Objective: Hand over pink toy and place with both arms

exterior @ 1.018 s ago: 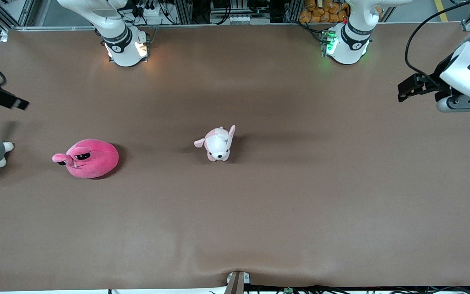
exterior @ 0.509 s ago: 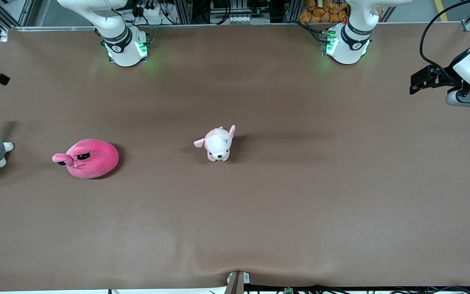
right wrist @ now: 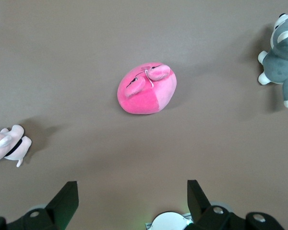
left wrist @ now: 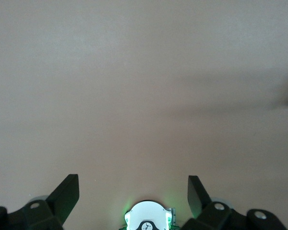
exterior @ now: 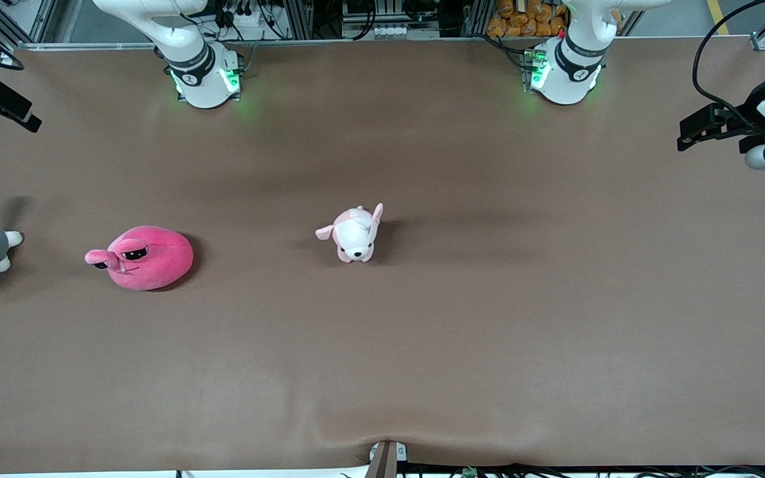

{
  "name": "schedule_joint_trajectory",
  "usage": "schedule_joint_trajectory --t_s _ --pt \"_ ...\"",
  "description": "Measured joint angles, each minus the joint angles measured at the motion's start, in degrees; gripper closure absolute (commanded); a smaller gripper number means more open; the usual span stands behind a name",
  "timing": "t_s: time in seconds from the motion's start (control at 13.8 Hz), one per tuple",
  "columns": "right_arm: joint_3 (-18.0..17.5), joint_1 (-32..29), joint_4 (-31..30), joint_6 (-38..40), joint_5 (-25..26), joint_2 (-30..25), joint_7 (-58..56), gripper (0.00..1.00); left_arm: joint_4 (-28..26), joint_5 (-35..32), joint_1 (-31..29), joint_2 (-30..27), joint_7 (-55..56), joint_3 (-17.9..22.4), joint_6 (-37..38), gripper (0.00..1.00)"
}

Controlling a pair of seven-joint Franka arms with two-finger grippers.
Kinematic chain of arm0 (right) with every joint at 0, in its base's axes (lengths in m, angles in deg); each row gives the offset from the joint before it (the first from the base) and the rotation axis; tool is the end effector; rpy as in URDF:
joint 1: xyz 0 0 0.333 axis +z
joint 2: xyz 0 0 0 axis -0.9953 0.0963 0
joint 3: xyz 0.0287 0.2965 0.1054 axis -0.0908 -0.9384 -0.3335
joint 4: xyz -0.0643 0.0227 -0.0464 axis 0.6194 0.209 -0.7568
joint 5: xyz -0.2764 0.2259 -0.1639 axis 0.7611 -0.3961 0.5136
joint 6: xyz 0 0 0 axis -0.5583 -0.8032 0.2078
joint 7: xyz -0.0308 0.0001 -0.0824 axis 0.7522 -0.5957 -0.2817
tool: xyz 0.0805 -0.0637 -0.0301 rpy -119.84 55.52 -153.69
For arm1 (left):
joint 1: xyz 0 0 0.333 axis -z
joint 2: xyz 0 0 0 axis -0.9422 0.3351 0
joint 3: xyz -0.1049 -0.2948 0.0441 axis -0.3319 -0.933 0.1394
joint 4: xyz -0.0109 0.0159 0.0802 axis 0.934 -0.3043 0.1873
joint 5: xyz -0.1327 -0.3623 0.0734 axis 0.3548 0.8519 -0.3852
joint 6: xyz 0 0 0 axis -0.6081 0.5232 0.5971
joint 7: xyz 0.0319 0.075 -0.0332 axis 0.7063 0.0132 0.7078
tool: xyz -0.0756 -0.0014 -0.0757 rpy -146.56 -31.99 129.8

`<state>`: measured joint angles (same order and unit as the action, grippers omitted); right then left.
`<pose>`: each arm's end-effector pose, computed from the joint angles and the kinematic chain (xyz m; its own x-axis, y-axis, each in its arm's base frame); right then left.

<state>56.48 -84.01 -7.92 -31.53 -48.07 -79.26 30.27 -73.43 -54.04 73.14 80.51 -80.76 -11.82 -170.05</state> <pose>0.4856 -0.0245 0.6857 0.9675 -0.2510 -0.0315 -0.2513 -0.9679 -0.0054 0.5285 -0.0295 0.6384 0.9926 -0.0552 -0.1079 -0.0594 -0.9976 -0.0356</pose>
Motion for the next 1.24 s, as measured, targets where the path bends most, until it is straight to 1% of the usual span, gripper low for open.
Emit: schedule_joint_trajectory --t_s 0.29,0.58,1.24 --pt "0.1 0.0 1.4 -0.3 0.0 0.8 0.0 0.0 -0.1 0.0 0.0 0.2 0.0 -0.2 -1.9 0.0" --pt "0.1 0.0 1.5 -0.3 0.0 0.9 -0.1 0.0 -0.6 0.0 0.0 0.6 0.0 -0.2 -3.6 0.0" --pt "0.1 0.0 1.5 -0.3 0.0 1.1 -0.4 0.0 -0.6 0.0 0.0 0.6 -1.1 -0.2 -3.7 0.0"
